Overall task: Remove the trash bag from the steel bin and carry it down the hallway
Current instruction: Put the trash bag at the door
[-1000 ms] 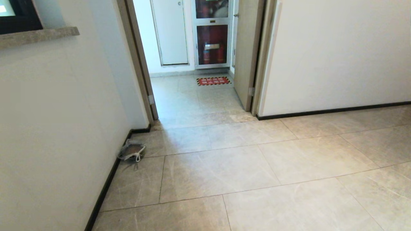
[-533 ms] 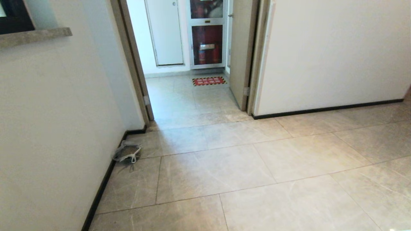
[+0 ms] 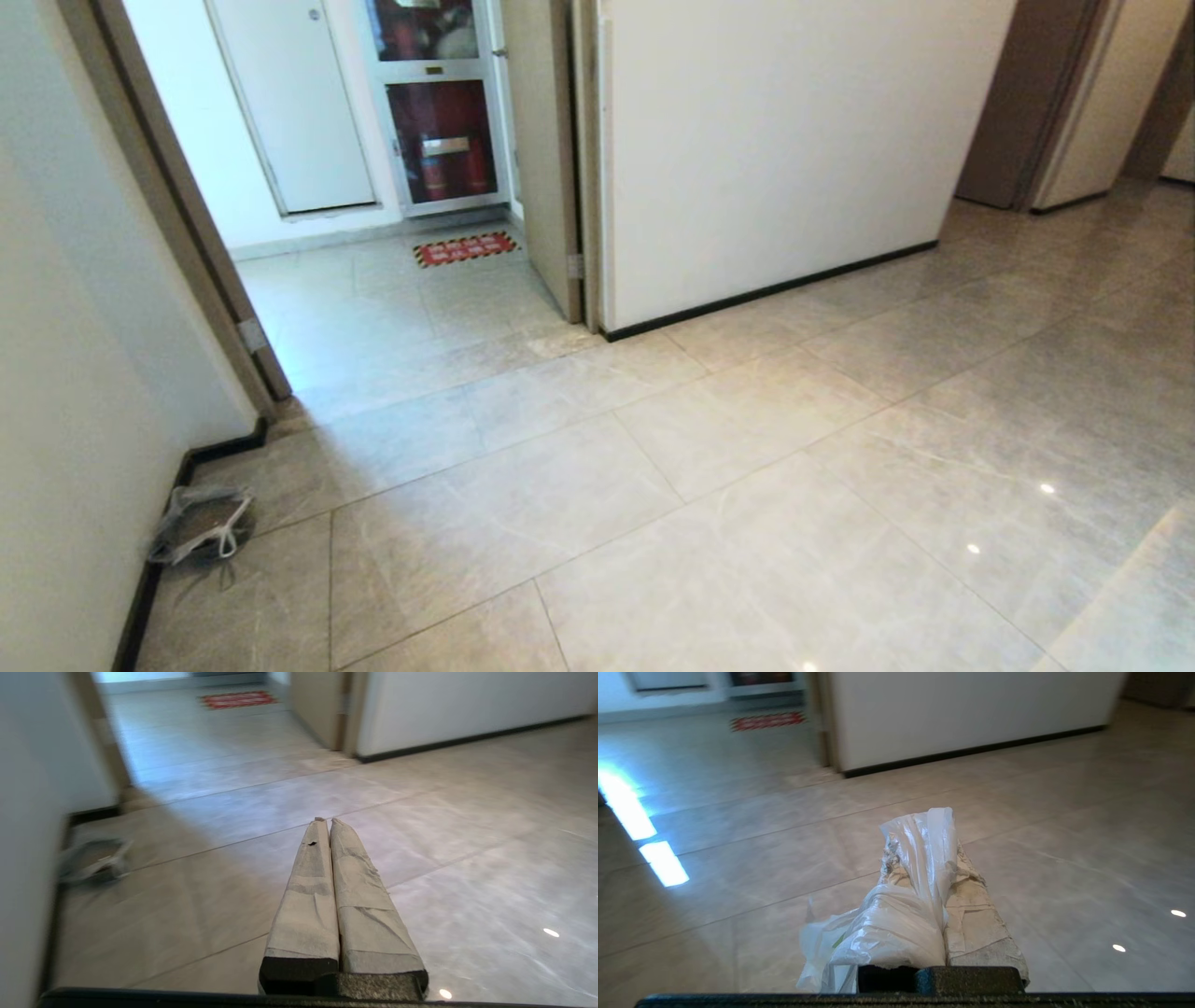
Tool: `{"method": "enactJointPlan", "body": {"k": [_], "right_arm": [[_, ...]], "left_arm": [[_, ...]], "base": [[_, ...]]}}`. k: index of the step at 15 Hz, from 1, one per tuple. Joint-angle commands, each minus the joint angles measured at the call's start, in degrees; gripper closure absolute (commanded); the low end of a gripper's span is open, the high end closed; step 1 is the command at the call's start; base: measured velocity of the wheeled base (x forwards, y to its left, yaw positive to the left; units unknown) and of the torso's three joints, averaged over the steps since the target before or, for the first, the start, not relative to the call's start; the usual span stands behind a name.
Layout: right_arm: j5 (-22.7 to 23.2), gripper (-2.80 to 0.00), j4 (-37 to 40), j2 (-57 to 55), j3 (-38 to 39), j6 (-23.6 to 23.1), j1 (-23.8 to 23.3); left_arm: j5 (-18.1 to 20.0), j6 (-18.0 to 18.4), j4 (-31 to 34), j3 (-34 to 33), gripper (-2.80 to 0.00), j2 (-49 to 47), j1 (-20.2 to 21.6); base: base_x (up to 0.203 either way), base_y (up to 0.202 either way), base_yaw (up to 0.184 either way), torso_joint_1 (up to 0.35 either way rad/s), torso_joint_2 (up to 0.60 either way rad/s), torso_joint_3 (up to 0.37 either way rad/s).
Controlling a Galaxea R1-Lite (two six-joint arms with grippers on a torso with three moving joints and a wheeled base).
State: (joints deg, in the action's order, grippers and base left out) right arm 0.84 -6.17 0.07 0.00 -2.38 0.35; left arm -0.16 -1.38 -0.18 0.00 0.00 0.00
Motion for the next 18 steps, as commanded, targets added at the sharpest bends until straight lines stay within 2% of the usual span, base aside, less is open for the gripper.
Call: {"method": "enactJointPlan", "body": {"k": [1, 13, 18], "right_arm": [[0.04, 0.0, -0.07, 0.01, 2.29, -0.08, 0.0], [0.13, 0.0, 0.02, 0.01, 2.29, -0.08, 0.0], [0.13, 0.0, -0.07, 0.01, 2.29, -0.25, 0.05]], "left_arm": [[-0.02, -0.03, 0.01, -0.08, 0.0, 0.08, 0.0], [-0.02, -0.03, 0.01, 0.0, 0.0, 0.02, 0.0], [-0.02, -0.03, 0.01, -0.04, 0.0, 0.04, 0.0]], "base": [[0.008, 0.011, -0.185, 0.0, 0.01, 0.0], [0.002, 0.007, -0.171, 0.001, 0.0, 0.003], [0.0, 0.0, -0.032, 0.0, 0.0, 0.002]]}}
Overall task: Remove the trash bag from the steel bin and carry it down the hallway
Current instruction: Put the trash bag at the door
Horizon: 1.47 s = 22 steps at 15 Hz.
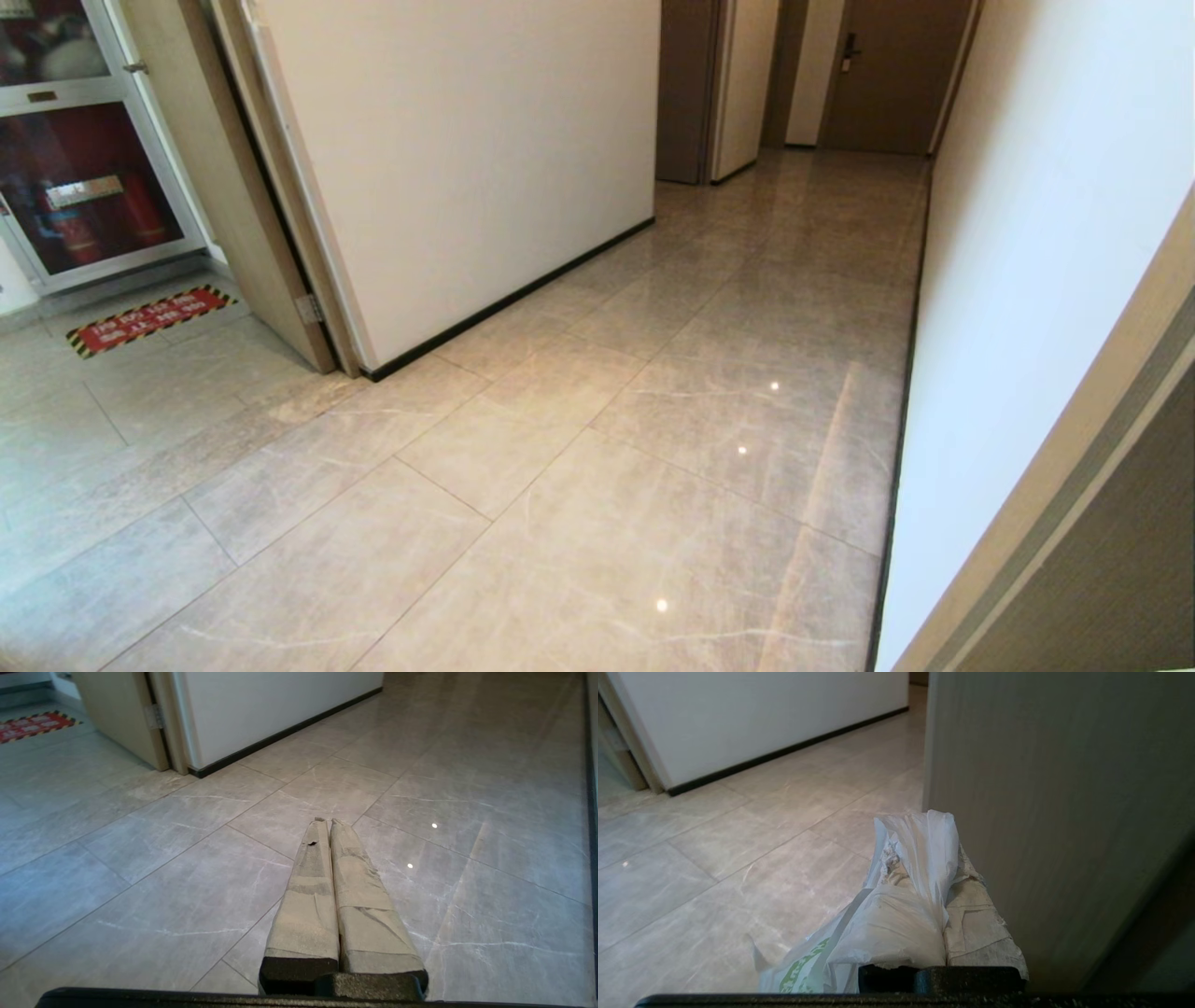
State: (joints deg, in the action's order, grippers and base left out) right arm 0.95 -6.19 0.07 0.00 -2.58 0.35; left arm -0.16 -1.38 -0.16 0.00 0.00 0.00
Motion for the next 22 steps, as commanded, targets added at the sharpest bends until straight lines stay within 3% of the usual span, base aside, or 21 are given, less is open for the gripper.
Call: {"method": "enactJointPlan", "body": {"k": [1, 16, 22], "right_arm": [[0.02, 0.0, -0.05, 0.01, 2.29, 0.04, 0.0], [-0.01, 0.0, -0.05, 0.01, 2.29, 0.04, 0.0], [0.02, 0.0, 0.04, 0.01, 2.29, 0.12, 0.0]], "left_arm": [[-0.01, -0.03, -0.02, -0.06, 0.0, 0.09, 0.0], [-0.01, -0.03, -0.02, -0.09, 0.0, 0.09, 0.0], [-0.01, -0.03, -0.02, -0.09, 0.0, 0.0, 0.0]], "base": [[0.0, 0.0, 0.0, 0.0, 0.0, 0.0], [0.0, 0.0, 0.0, 0.0, 0.0, -0.002], [0.0, 0.0, 0.0, 0.003, 0.0, -0.15]]}}
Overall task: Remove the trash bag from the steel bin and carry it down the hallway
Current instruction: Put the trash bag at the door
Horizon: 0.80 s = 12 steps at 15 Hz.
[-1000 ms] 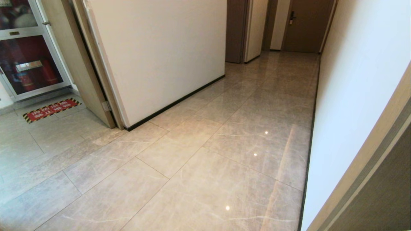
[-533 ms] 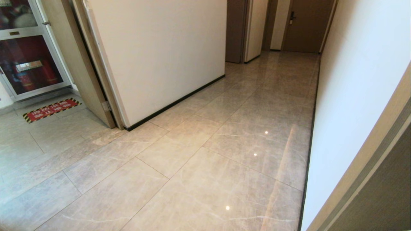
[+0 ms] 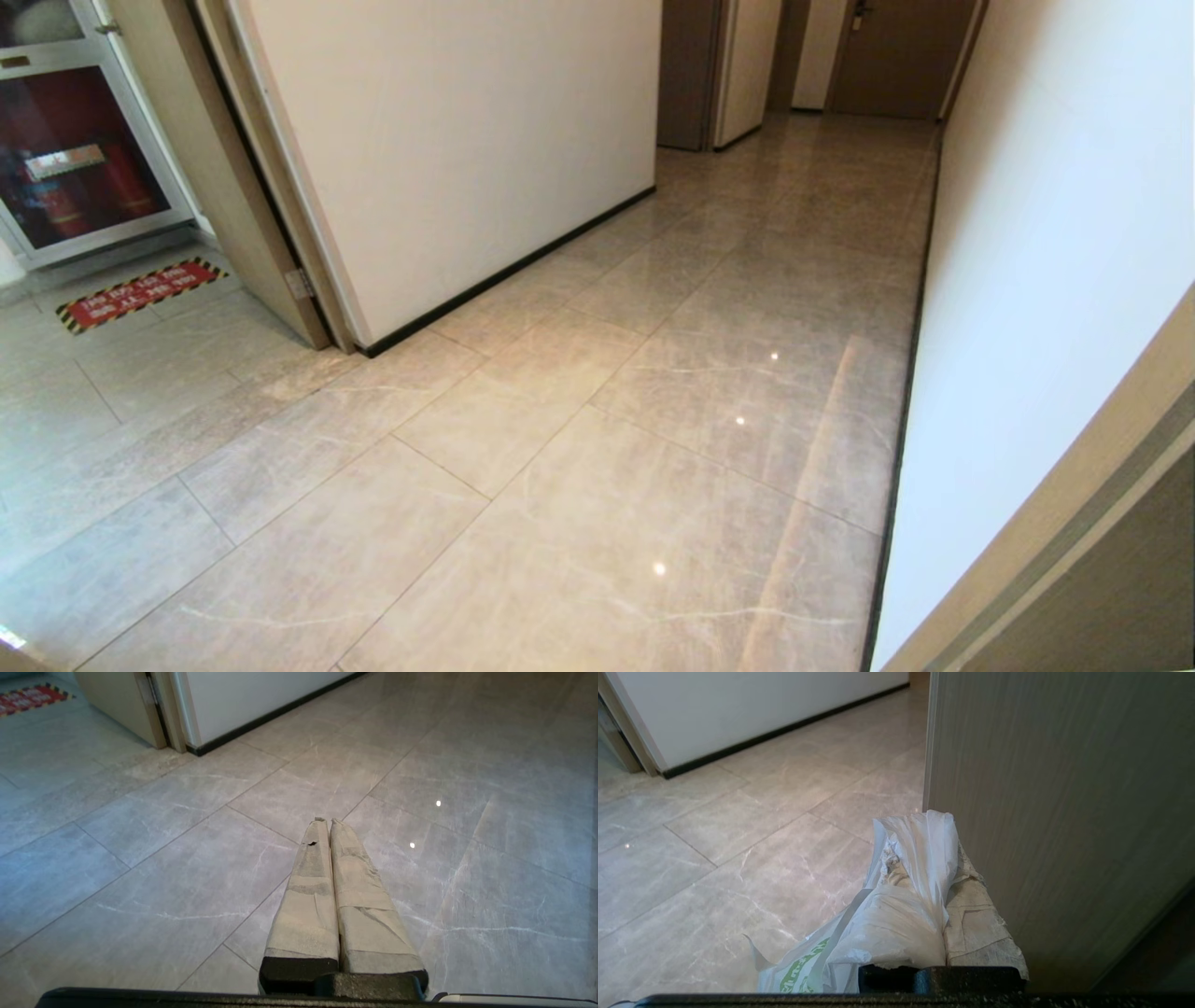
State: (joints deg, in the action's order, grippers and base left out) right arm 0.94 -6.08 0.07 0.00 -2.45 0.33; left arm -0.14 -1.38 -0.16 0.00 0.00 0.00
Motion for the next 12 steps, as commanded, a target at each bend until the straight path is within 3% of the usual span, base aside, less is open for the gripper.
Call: {"method": "enactJointPlan", "body": {"k": [1, 12], "right_arm": [[0.12, 0.0, -0.07, 0.01, 2.29, -0.1, 0.02], [0.03, 0.0, -0.16, 0.01, 2.29, -0.16, 0.02]], "left_arm": [[-0.03, -0.03, -0.02, -0.05, 0.0, 0.01, 0.0], [-0.03, -0.03, -0.02, -0.04, 0.0, 0.02, 0.0]], "base": [[0.0, 0.0, 0.0, 0.006, 0.0, -0.2], [0.0, 0.0, 0.0, 0.003, 0.0, -0.196]]}}
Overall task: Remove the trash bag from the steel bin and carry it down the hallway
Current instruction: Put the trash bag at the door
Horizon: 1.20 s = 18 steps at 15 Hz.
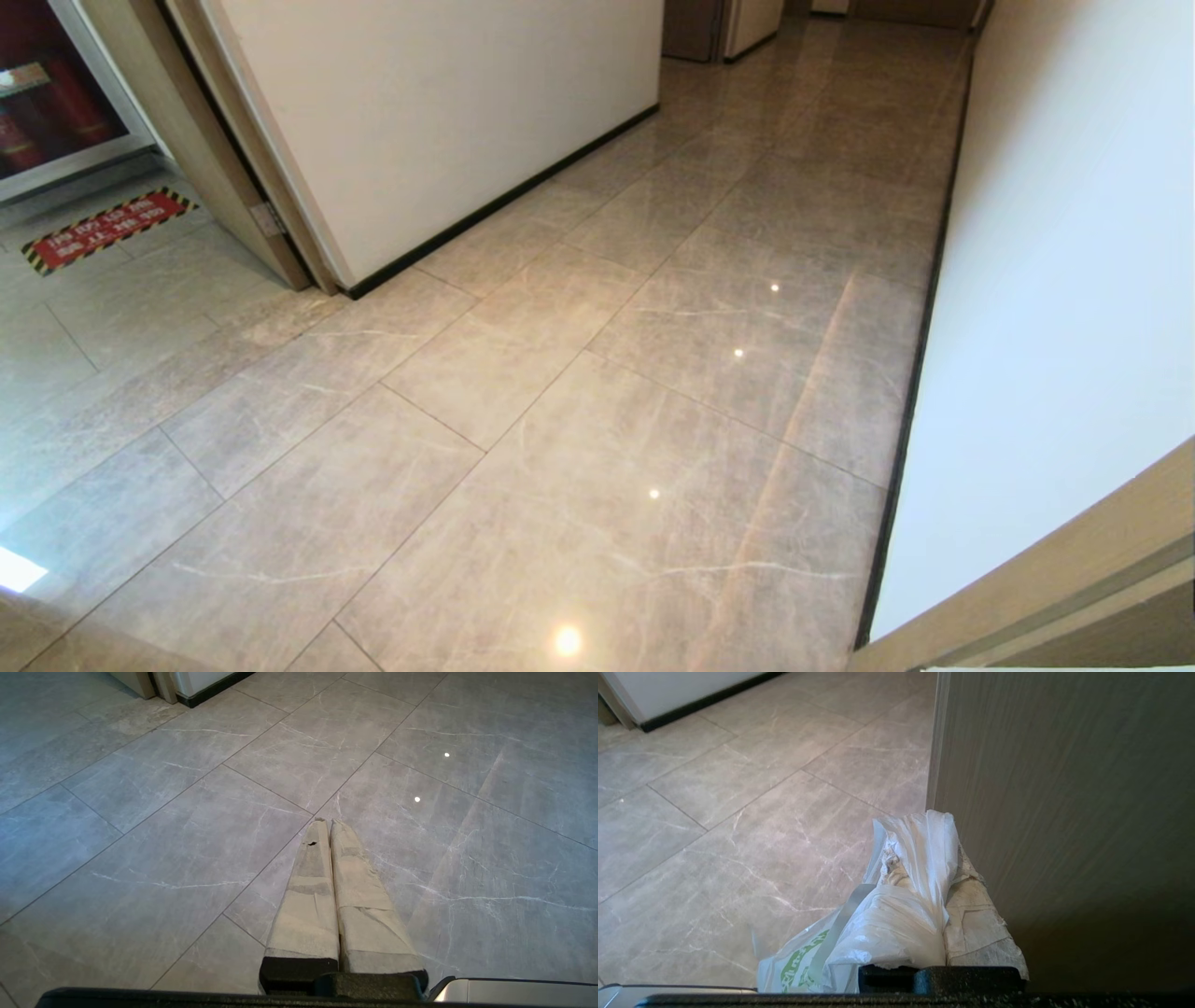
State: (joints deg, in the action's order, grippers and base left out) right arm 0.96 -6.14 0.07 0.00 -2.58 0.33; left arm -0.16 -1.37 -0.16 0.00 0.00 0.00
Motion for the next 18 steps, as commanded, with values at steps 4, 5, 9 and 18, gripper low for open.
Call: {"method": "enactJointPlan", "body": {"k": [4, 5, 9, 18], "right_arm": [[0.0, 0.0, 0.07, 0.01, 2.29, 0.14, 0.02], [-0.08, 0.0, 0.3, 0.01, 2.29, 0.21, 0.02], [-0.44, 0.0, 0.68, -0.07, 2.2, 0.74, 0.02], [-0.42, 0.0, 22.32, -11.07, -21.11, 2.87, 0.06]], "left_arm": [[-0.02, -0.04, -0.02, -0.08, 0.0, 0.01, 0.0], [-0.02, -0.04, -0.02, -0.07, 0.0, 0.0, 0.0], [-0.02, -0.04, -0.02, -0.09, 0.0, 0.0, 0.0], [-0.02, -0.04, -0.02, -0.09, 0.0, 0.09, 0.0]], "base": [[0.0, 0.0, 0.0, 0.001, 0.0, -0.048], [0.0, 0.0, 0.0, 0.0, 0.0, 0.0], [0.0, 0.0, 0.0, 0.0, 0.0, 0.0], [0.0, 0.0, 0.0, 0.0, 0.0, 0.0]]}}
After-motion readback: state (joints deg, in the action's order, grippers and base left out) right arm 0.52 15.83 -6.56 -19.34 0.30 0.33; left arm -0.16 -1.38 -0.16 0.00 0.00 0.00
